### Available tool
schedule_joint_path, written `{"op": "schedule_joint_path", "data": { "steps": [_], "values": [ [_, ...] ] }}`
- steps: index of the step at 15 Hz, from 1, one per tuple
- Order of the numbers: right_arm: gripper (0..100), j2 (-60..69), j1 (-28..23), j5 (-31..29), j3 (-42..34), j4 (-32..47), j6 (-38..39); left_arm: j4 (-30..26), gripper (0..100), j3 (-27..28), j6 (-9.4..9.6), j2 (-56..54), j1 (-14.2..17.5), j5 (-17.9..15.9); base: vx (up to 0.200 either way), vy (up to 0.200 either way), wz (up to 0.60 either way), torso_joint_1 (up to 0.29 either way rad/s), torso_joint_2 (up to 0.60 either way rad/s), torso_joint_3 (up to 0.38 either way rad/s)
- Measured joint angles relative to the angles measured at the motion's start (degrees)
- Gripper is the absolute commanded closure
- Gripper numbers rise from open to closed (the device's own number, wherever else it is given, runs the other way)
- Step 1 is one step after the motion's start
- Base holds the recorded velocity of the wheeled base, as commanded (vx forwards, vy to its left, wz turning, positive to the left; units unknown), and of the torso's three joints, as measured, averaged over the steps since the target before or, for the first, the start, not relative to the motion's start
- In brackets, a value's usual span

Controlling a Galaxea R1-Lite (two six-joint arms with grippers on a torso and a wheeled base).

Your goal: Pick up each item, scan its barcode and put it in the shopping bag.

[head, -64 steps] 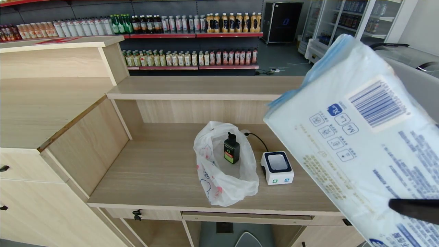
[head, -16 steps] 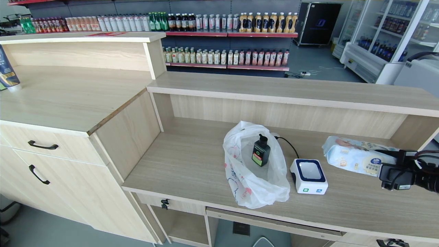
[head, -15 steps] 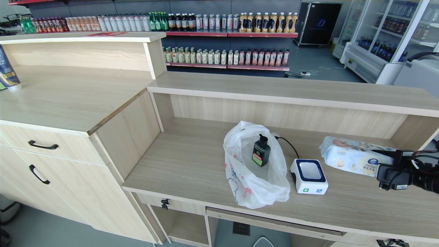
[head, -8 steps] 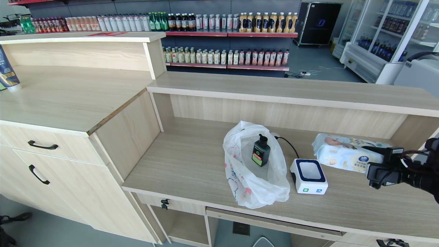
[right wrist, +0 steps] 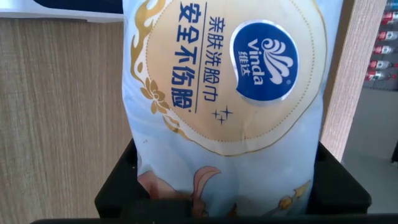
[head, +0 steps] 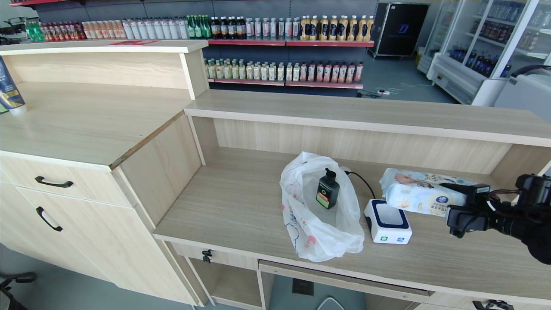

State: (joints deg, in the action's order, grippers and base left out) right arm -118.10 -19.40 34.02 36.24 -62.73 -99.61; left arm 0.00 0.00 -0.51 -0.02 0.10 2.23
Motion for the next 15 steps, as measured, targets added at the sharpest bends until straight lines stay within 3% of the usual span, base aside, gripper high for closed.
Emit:
{"op": "schedule_joint_path", "data": {
  "steps": [10,15],
  "values": [
    [100,-1.8,1.8,0.0,0.4,-2.9,1.8,0.0,0,0.0,0.0,0.0,0.0,0.0,0.0,0.0,0.0,0.0,0.0,0.0],
    [100,2.4,1.2,-0.2,-1.9,0.3,6.2,0.0,0,0.0,0.0,0.0,0.0,0.0,0.0,0.0,0.0,0.0,0.0,0.0]
  ]
}}
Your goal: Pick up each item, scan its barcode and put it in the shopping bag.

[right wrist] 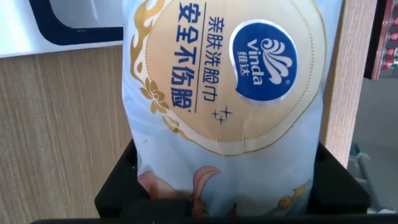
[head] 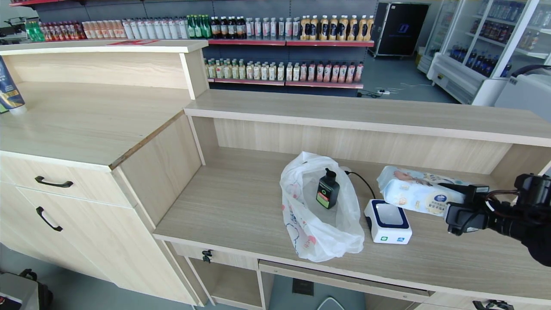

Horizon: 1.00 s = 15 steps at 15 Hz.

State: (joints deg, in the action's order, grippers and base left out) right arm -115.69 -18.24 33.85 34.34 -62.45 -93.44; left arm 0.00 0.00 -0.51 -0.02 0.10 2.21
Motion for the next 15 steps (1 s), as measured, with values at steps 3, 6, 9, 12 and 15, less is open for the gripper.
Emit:
{"op": "schedule_joint_path", "data": {
  "steps": [3,6,9,12,15],
  "values": [
    [100,10.2,-0.5,-2.9,-1.3,7.1,15.3,0.0,0,0.0,0.0,0.0,0.0,0.0,0.0,0.0,0.0,0.0,0.0,0.0],
    [100,23.5,-0.4,-11.8,-2.0,21.7,38.2,0.0,0,0.0,0.0,0.0,0.0,0.0,0.0,0.0,0.0,0.0,0.0,0.0],
    [100,33.0,-1.9,-15.8,-5.7,25.1,55.0,0.0,0,0.0,0.0,0.0,0.0,0.0,0.0,0.0,0.0,0.0,0.0,0.0],
    [100,37.1,-2.5,-15.8,-6.6,24.9,60.5,0.0,0,0.0,0.0,0.0,0.0,0.0,0.0,0.0,0.2,-0.002,0.0,0.001],
    [100,39.9,0.9,-16.6,-6.4,26.3,65.5,0.0,0,0.0,0.0,0.0,0.0,0.0,0.0,0.0,0.6,0.002,0.0,0.002]
  ]
}}
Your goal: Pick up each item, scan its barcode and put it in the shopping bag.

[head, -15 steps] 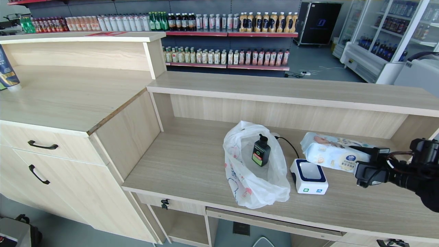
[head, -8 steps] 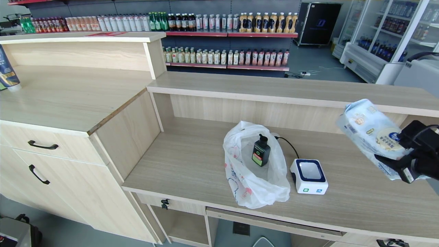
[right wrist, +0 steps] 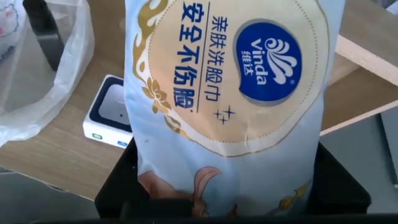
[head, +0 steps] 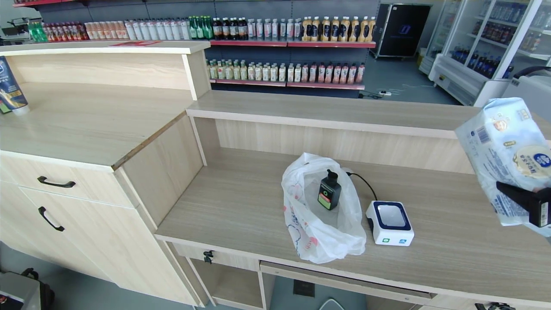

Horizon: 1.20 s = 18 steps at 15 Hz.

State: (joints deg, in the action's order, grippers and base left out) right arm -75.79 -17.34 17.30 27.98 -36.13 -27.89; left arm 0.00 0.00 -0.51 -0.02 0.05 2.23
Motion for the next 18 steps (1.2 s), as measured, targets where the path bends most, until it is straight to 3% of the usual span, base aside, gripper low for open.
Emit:
{"op": "schedule_joint_path", "data": {
  "steps": [4,7,10,18],
  "values": [
    [100,2.4,11.0,-7.9,1.6,6.3,8.5,0.0,0,0.0,0.0,0.0,0.0,0.0,0.0,0.0,0.45,0.003,0.0,0.002],
    [100,0.4,16.4,-6.8,0.4,7.2,11.1,0.0,0,0.0,0.0,0.0,0.0,0.0,0.0,0.0,0.0,0.0,0.0,0.0],
    [100,-3.7,17.3,-1.6,-0.5,6.9,11.7,0.0,0,0.0,0.0,0.0,0.0,0.0,0.0,0.0,0.0,0.0,0.0,0.0],
    [100,-12.7,14.7,-1.0,-0.5,3.7,12.2,0.0,0,0.0,0.0,0.0,0.1,0.0,0.0,0.0,0.0,0.0,0.0,0.0]
  ]
}}
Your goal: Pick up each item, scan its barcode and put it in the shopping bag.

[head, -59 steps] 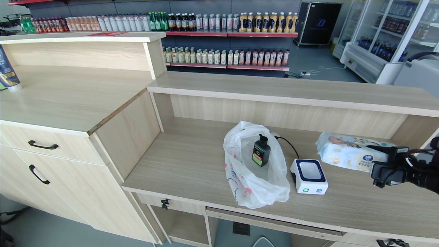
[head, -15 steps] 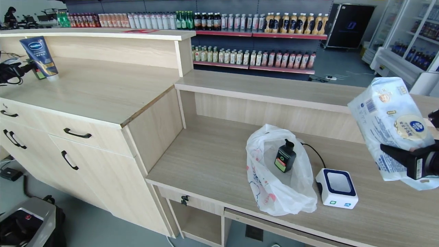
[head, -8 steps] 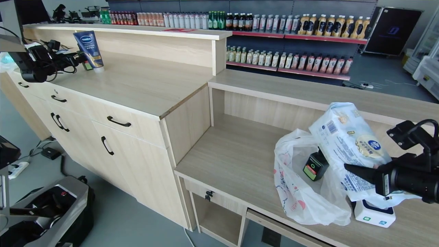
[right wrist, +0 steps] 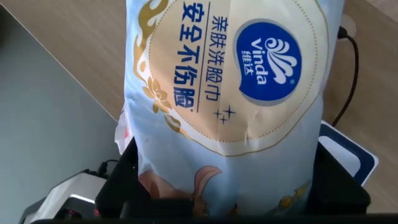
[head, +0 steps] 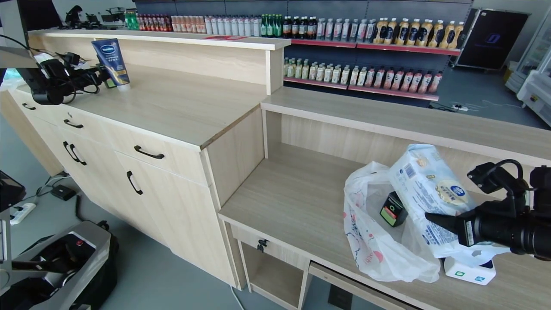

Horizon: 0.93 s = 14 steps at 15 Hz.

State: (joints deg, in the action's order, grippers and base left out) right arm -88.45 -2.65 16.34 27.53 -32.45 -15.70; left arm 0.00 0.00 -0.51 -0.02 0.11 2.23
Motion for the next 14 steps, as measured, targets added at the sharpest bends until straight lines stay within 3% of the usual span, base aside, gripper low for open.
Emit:
{"op": "schedule_joint_path", "data": {
  "steps": [7,14],
  "values": [
    [100,-12.3,0.4,0.1,2.0,-12.8,0.2,0.0,0,0.0,0.0,0.0,0.0,0.0,0.0,0.0,0.0,0.0,0.0,0.0],
    [100,-21.0,3.1,0.2,3.9,-17.4,2.4,0.0,0,0.0,0.0,0.0,-0.1,0.0,0.0,0.0,0.0,0.0,0.0,0.0]
  ]
}}
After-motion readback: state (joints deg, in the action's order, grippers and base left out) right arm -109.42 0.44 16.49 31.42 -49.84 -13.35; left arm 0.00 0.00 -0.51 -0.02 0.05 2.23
